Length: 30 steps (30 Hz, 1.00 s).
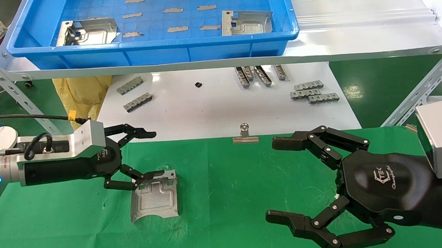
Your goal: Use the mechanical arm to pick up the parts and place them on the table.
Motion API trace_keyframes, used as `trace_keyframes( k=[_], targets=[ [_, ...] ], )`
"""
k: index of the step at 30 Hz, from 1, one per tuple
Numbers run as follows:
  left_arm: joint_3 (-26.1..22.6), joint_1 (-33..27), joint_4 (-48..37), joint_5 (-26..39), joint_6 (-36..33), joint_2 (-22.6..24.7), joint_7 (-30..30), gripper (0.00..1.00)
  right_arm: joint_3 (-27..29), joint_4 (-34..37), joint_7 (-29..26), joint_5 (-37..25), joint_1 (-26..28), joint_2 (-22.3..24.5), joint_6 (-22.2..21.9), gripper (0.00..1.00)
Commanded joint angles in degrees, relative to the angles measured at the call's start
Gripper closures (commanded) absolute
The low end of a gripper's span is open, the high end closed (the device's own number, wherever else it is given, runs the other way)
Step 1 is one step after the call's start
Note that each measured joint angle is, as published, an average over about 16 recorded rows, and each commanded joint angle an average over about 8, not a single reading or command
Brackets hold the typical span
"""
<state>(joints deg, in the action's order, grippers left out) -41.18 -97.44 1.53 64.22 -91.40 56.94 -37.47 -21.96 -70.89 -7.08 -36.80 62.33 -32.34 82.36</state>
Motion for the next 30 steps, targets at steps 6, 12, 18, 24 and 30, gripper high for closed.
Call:
trace_keyframes(
  k=[6,12,18,24,30],
  targets=[
    [1.34,2.08,4.28,-1.11,0.36,-1.27,2.51,0.00,0.00,0.00,0.00,0.00,0.00,0.00,0.00,0.00],
    [3.91,5.72,11.59,-3.40,0.94,-3.49,7.44,0.00,0.00,0.00,0.00,0.00,0.00,0.00,0.00,0.00],
    [6.45,9.34,18.84,-5.67,1.51,-5.70,12.33,0.00,0.00,0.00,0.00,0.00,0.00,0.00,0.00,0.00],
    [9.04,13.00,26.19,-7.98,2.09,-7.94,17.29,0.00,0.00,0.00,0.00,0.00,0.00,0.00,0.00,0.00],
    [11.61,16.65,33.50,-10.27,2.67,-10.17,22.22,0.00,0.00,0.00,0.00,0.00,0.00,0.00,0.00,0.00]
  ],
)
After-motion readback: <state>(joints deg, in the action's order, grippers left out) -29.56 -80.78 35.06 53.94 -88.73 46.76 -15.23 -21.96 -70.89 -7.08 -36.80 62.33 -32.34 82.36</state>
